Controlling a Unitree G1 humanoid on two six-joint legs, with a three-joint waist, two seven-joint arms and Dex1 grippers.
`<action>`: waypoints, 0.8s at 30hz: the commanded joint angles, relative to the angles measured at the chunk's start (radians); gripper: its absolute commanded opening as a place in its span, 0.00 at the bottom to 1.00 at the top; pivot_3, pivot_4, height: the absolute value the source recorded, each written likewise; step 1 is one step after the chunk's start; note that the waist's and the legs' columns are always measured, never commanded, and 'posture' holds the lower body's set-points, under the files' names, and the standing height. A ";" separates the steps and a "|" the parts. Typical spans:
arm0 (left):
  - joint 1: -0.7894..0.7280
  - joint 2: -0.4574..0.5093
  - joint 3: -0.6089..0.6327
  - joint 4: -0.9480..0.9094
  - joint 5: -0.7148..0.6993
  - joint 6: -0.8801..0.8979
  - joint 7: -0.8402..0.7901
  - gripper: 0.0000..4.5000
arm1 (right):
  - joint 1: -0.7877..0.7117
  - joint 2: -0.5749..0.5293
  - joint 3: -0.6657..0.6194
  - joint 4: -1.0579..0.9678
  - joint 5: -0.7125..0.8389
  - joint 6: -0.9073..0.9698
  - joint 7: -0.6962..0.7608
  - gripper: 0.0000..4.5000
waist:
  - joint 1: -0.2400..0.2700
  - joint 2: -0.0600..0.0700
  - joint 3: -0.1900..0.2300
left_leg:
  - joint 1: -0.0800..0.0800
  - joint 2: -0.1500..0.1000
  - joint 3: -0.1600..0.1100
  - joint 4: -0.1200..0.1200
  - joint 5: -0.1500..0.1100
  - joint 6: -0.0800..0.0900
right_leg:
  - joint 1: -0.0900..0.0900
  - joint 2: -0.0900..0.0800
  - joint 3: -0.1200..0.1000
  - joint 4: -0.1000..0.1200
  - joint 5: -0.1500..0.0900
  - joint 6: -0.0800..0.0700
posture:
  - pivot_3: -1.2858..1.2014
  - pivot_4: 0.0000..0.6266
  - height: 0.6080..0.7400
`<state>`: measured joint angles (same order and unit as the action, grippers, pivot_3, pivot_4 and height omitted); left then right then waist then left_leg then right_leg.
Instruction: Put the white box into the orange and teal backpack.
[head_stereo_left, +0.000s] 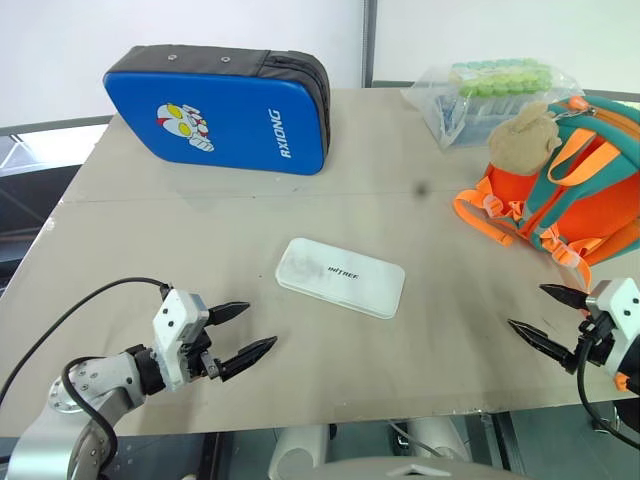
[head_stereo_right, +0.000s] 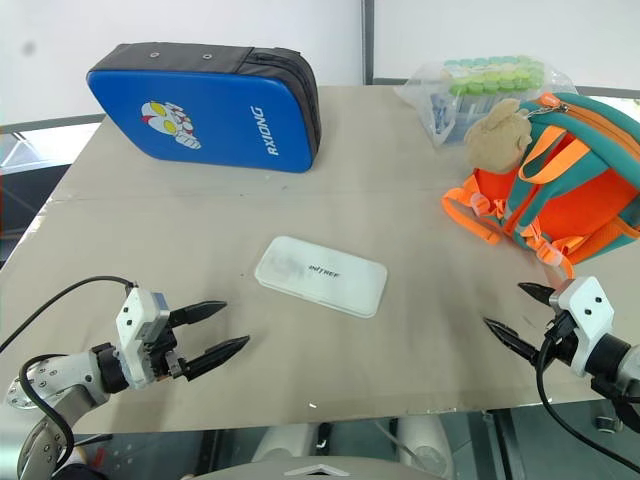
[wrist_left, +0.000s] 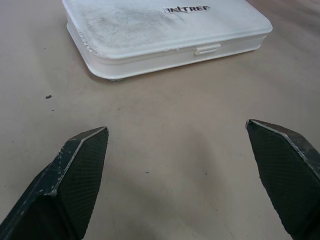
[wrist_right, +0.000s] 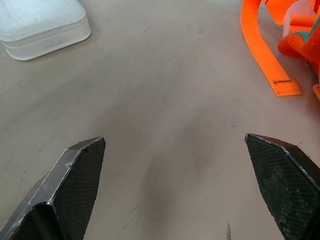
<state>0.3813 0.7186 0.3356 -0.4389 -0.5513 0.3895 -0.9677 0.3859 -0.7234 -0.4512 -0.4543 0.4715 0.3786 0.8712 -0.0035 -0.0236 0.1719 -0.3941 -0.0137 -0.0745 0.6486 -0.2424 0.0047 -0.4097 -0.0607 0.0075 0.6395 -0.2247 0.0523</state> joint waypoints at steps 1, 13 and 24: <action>-0.058 -0.005 0.012 0.008 -0.015 0.019 0.045 1.00 | -0.033 0.005 0.011 -0.057 -0.004 -0.013 -0.029 0.98 | 0.000 0.000 0.000 | 0.000 0.000 0.000 0.000 0.000 0.000 | 0.000 0.000 0.000 0.000 0.000 0.000 | 0.52 0.24 1.00; -0.430 0.014 -0.019 0.131 -0.046 0.306 0.300 0.89 | -0.300 -0.028 0.340 -0.206 -0.015 0.259 -0.183 0.24 | 0.001 -0.001 0.000 | 0.000 0.000 0.000 0.001 0.000 0.000 | 0.000 0.005 0.001 0.001 0.004 -0.003 | 0.52 0.24 1.00; -0.579 0.058 -0.296 0.243 0.236 0.170 0.283 0.05 | -0.537 -0.031 0.685 -0.065 -0.172 0.287 -0.129 0.00 | -0.007 -0.001 0.000 | -0.001 -0.001 0.001 0.001 0.000 0.000 | -0.001 0.006 0.001 0.001 0.006 -0.002 | 0.52 0.24 1.00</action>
<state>-0.1910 0.7622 0.0538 -0.1745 -0.3438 0.5928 -0.6743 -0.1230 -0.7562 0.2198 -0.5208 0.3181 0.6740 0.7275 -0.0106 -0.0248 0.1718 -0.3950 -0.0144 -0.0737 0.6497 -0.2422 0.0044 -0.4105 -0.0549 0.0093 0.6403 -0.2189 0.0504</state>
